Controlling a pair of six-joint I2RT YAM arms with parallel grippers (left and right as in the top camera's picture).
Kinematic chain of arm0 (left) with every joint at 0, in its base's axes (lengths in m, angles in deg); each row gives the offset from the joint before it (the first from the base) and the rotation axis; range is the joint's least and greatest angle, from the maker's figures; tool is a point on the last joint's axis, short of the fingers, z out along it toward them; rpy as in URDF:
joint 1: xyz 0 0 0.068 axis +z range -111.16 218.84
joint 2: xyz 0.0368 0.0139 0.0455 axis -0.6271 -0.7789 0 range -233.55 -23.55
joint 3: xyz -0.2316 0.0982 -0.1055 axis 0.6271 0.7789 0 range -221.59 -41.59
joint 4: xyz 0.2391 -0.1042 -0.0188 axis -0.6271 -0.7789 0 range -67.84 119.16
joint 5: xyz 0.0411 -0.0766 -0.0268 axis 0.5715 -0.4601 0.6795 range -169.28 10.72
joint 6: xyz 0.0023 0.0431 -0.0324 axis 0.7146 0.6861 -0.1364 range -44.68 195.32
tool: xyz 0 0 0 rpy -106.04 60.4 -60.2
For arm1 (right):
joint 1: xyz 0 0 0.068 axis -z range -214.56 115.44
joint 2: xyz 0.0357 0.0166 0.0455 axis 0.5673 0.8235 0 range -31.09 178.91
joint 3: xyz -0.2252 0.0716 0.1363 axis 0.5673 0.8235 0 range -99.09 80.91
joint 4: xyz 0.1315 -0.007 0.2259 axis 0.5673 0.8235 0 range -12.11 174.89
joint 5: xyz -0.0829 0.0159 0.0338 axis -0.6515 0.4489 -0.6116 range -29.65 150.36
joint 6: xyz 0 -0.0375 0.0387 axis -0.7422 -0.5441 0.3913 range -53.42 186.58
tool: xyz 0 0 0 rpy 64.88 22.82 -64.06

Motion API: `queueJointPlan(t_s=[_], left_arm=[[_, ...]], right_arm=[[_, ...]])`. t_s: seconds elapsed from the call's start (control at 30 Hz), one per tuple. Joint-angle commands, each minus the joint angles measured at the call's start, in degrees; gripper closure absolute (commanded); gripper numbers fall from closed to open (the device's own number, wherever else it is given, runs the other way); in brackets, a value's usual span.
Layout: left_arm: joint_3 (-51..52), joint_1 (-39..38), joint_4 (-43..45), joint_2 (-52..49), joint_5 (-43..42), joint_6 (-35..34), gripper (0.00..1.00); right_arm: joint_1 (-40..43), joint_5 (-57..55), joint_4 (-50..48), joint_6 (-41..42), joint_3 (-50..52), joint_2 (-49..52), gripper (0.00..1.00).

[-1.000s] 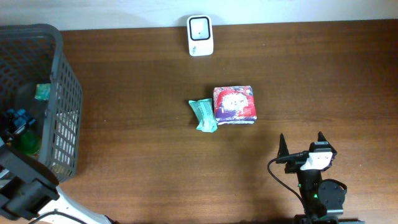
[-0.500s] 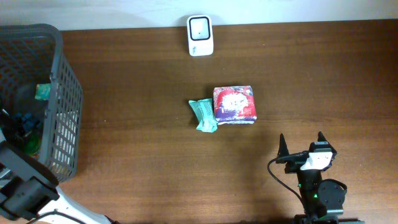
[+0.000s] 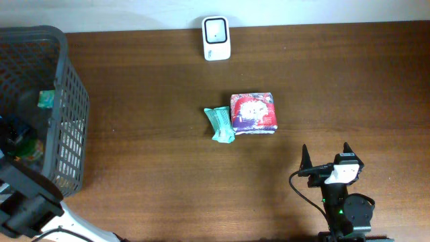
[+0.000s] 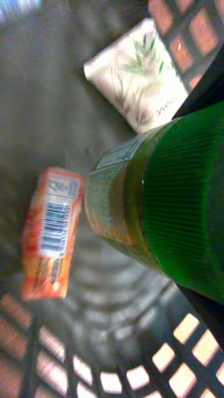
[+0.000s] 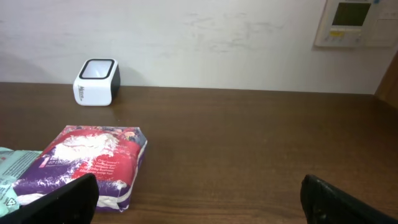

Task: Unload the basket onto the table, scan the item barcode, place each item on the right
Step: 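Grasp the green-lidded jar in the basket with the left gripper, then set the green-lidded jar on the table left of the wipes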

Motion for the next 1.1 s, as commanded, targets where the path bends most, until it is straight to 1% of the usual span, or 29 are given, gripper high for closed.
queueJointPlan(t_s=[0.0, 0.07, 0.1, 0.17, 0.23, 0.33, 0.37, 0.53, 0.57, 0.6, 0.7, 0.73, 0.77, 0.8, 0.83, 0.87, 0.9, 0.97, 1.03, 1.07], left_arm=[[-10.7, 0.3, -4.7, 0.4, -2.6, 0.1, 0.38], [-17.0, 0.3, -7.7, 0.4, -3.9, 0.1, 0.39], [-22.2, 0.3, -9.6, 0.4, -4.7, 0.1, 0.43], [-32.5, 0.3, -12.3, 0.4, -9.1, 0.1, 0.43], [-44.3, 0.3, -14.7, 0.8, -20.1, 0.1, 0.43], [-51.9, 0.2, -14.8, 2.2, -31.7, 0.1, 0.43], [-52.6, -0.6, -14.8, 3.1, -33.5, 0.1, 0.43], [-52.6, -11.6, -13.4, 4.9, -34.1, 0.8, 0.44], [-52.6, -15.4, -10.8, 4.9, -34.0, 1.9, 0.44], [-52.6, -17.3, -9.9, 4.9, -34.0, 1.8, 0.44], [-52.6, -26.0, -9.8, 4.9, -33.4, 1.9, 0.44], [-52.5, -31.0, -11.0, 4.7, -29.6, 1.9, 0.44], [-52.2, -34.4, -11.8, 4.7, -25.3, 1.9, 0.45], [-51.1, -39.4, -13.3, 4.6, -17.7, 1.9, 0.48], [-48.5, -44.3, -14.6, 4.3, -10.7, 1.9, 0.48], [-46.4, -46.7, -14.8, 4.2, -8.3, 1.8, 0.48], [-41.4, -50.1, -14.3, 4.1, -6.6, 1.8, 0.47], [-31.6, -53.7, -11.0, 4.1, -6.5, 1.8, 0.47], [-17.2, -56.2, -4.1, 4.1, -6.5, 1.8, 0.49], [-11.9, -56.9, -0.8, 4.1, -6.5, 1.8, 0.5]], right_arm=[[-0.5, -0.7, 0.4, 0.2, 0.3, -0.3, 0.01], [-0.5, -0.7, 0.4, 0.3, 0.3, -0.3, 0.01], [-0.5, -0.7, 0.4, 0.3, 0.3, -0.3, 0.01], [-0.5, -0.7, 0.4, 0.3, 0.3, -0.3, 0.01], [-0.5, -0.7, 0.4, 0.3, 0.3, -0.3, 0.01], [-0.5, -0.7, 0.4, 0.3, 0.3, -0.3, 0.01], [-0.5, -0.7, 0.4, 0.2, 0.3, -0.3, 0.01], [-0.5, -0.7, 0.4, 0.3, 0.3, -0.3, 0.01], [-0.5, -0.7, 0.4, 0.3, 0.3, -0.3, 0.01], [-0.5, -0.7, 0.4, 0.3, 0.3, -0.3, 0.01], [-0.5, -0.7, 0.4, 0.3, 0.3, -0.3, 0.01], [-0.5, -0.7, 0.4, 0.3, 0.3, -0.3, 0.01], [-0.5, -0.7, 0.4, 0.3, 0.3, -0.3, 0.01], [-0.5, -0.7, 0.4, 0.2, 0.3, -0.3, 0.01], [-0.5, -0.7, 0.4, 0.3, 0.3, -0.3, 0.01], [-0.5, -0.7, 0.4, 0.3, 0.3, -0.3, 0.01], [-0.5, -0.7, 0.4, 0.3, 0.3, -0.3, 0.01], [-0.5, -0.7, 0.4, 0.3, 0.3, -0.3, 0.01], [-0.5, -0.7, 0.4, 0.3, 0.3, -0.3, 0.01], [-0.5, -0.7, 0.4, 0.3, 0.3, -0.3, 0.01]])
